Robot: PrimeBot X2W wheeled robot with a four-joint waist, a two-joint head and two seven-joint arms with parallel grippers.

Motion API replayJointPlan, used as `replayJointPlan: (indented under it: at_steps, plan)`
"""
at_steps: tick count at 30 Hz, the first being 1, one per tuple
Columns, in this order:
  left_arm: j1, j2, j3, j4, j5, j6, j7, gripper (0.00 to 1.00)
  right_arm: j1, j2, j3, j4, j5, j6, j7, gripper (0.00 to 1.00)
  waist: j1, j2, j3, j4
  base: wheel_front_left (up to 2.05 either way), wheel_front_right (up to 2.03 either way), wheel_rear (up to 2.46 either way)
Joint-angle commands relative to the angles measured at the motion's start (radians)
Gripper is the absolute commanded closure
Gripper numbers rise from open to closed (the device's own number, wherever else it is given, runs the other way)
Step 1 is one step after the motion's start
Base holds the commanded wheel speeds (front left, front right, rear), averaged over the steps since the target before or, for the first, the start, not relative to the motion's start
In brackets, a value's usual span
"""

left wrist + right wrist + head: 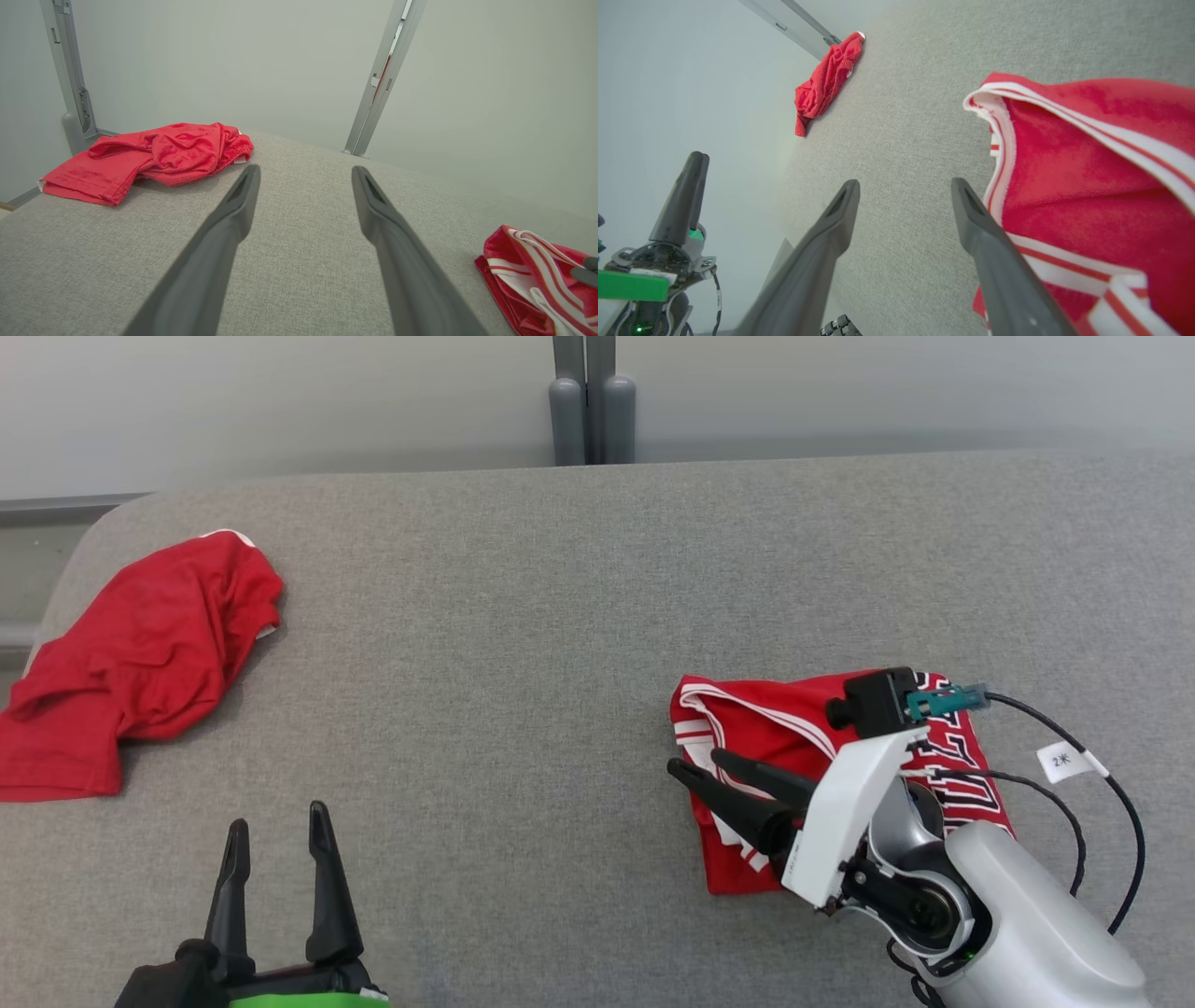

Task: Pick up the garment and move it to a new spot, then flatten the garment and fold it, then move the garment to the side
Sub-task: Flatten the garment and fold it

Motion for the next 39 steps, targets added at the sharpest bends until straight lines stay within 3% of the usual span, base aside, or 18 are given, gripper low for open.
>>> replayJointPlan:
  at_steps: [1, 4, 9, 16, 19, 24, 28, 39]
  plan:
    - [0.017, 0.001, 0.011, 0.004, 0.014, -0.005, 0.0, 0.0, 0.025, -0.016, -0.003, -0.042, 0.012, 0.0, -0.025, 0.0, -0.0001, 0.0, -0.012, -0.009, 0.0, 0.0, 0.0]
    - [0.035, 0.001, 0.032, 0.003, 0.008, -0.005, 0.0, 0.0, 0.081, -0.058, -0.03, -0.138, 0.018, 0.0, -0.101, 0.0, -0.0001, 0.0, -0.035, -0.022, 0.0, 0.0, 0.0]
    - [0.071, 0.001, 0.055, -0.002, -0.006, -0.003, 0.0, 0.0, 0.183, -0.166, -0.128, -0.2, -0.137, 0.0, -0.307, 0.0, -0.0001, 0.0, -0.074, -0.048, 0.0, 0.0, 0.0]
    - [0.085, 0.001, 0.072, -0.013, 0.006, -0.016, 0.0, 0.0, 0.334, -0.212, -0.36, -0.024, -0.452, 0.0, -0.666, 0.0, -0.0001, 0.0, -0.1, -0.074, 0.0, 0.0, 0.0]
    - [0.09, 0.001, 0.078, -0.013, 0.017, -0.021, 0.0, 0.0, 0.372, -0.193, -0.427, 0.038, -0.581, 0.0, -0.696, 0.0, -0.0001, 0.0, -0.108, -0.082, 0.0, 0.0, 0.0]
    - [0.096, 0.001, 0.085, -0.013, 0.023, -0.025, 0.0, 0.0, 0.44, -0.091, -0.589, -0.023, -0.737, 0.0, -0.698, 0.0, -0.0001, 0.0, -0.116, -0.092, 0.0, 0.0, 0.0]
    - [0.097, 0.001, 0.093, -0.012, 0.034, -0.027, 0.0, 0.0, 0.477, -0.023, -0.658, -0.059, -0.793, 0.0, -0.698, 0.0, -0.0001, 0.0, -0.118, -0.096, 0.0, 0.0, 0.0]
    - [0.083, 0.001, 0.092, -0.007, 0.05, -0.032, 0.0, 0.0, 0.484, 0.031, -0.654, -0.096, -0.819, 0.0, -0.698, 0.0, -0.0001, 0.0, -0.112, -0.106, 0.0, 0.0, 0.0]
